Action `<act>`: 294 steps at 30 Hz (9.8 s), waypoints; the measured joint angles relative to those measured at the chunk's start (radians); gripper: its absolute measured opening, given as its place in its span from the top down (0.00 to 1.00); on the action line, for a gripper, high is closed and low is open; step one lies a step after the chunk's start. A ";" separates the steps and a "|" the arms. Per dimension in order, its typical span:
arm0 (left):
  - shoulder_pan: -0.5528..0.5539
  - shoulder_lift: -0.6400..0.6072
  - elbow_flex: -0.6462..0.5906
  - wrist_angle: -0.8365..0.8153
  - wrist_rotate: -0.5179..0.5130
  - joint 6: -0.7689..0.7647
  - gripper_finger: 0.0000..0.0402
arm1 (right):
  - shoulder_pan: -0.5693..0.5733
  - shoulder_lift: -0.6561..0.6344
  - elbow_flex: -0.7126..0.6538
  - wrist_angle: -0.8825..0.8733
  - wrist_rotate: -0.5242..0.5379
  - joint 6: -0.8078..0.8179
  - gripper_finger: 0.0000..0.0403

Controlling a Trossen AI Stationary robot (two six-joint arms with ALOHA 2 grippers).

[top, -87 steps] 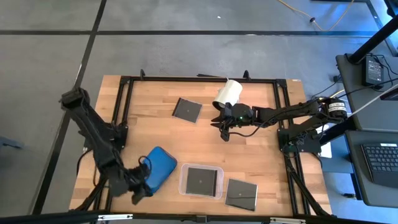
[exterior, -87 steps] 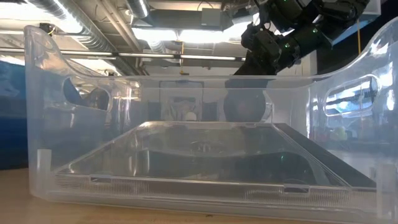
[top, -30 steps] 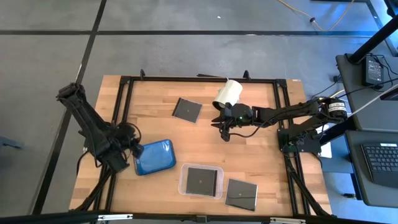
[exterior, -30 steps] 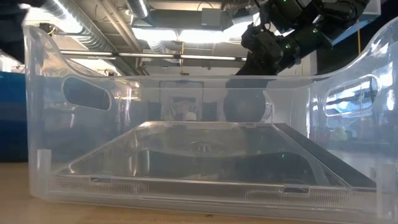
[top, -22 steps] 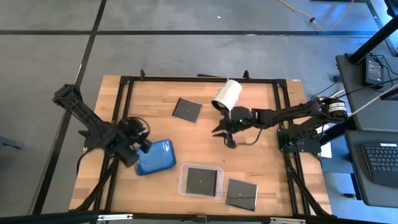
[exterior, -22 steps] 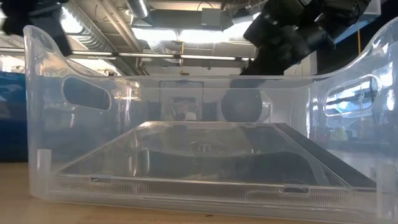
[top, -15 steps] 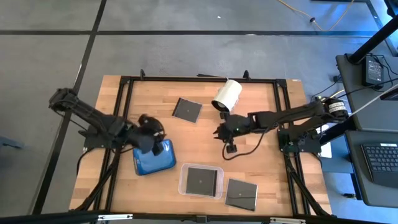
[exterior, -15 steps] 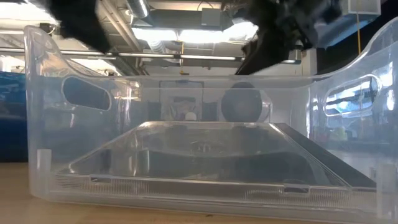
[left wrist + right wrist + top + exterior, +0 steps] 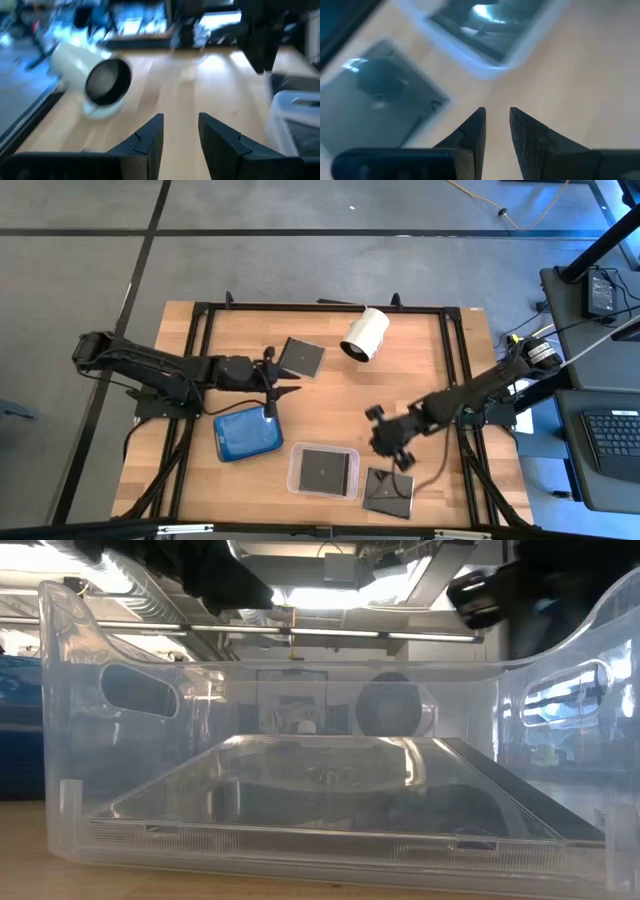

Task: Pick & place jewel cases by type
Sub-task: Put the bottom black CD case into the transparent bin

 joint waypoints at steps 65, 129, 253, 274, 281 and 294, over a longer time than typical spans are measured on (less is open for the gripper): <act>0.035 0.000 -0.119 0.198 0.002 0.062 0.71 | -0.035 0.196 -0.126 0.053 0.022 -0.024 0.77; 0.173 0.713 0.341 0.223 0.317 0.156 0.79 | -0.259 -0.378 -0.398 -0.002 0.231 0.349 0.77; 0.057 0.905 0.333 0.204 0.245 0.049 0.43 | -0.391 -0.155 -0.545 0.357 -0.103 0.311 0.34; 0.056 0.877 0.332 0.224 0.248 0.172 0.43 | -0.391 -0.110 -0.542 0.361 -0.100 0.304 0.34; 0.055 0.817 0.336 0.212 0.252 0.210 0.43 | -0.391 -0.109 -0.542 0.358 -0.100 0.283 0.34; 0.049 0.799 0.339 0.214 0.248 0.373 0.43 | -0.391 -0.109 -0.544 0.369 -0.100 0.256 0.34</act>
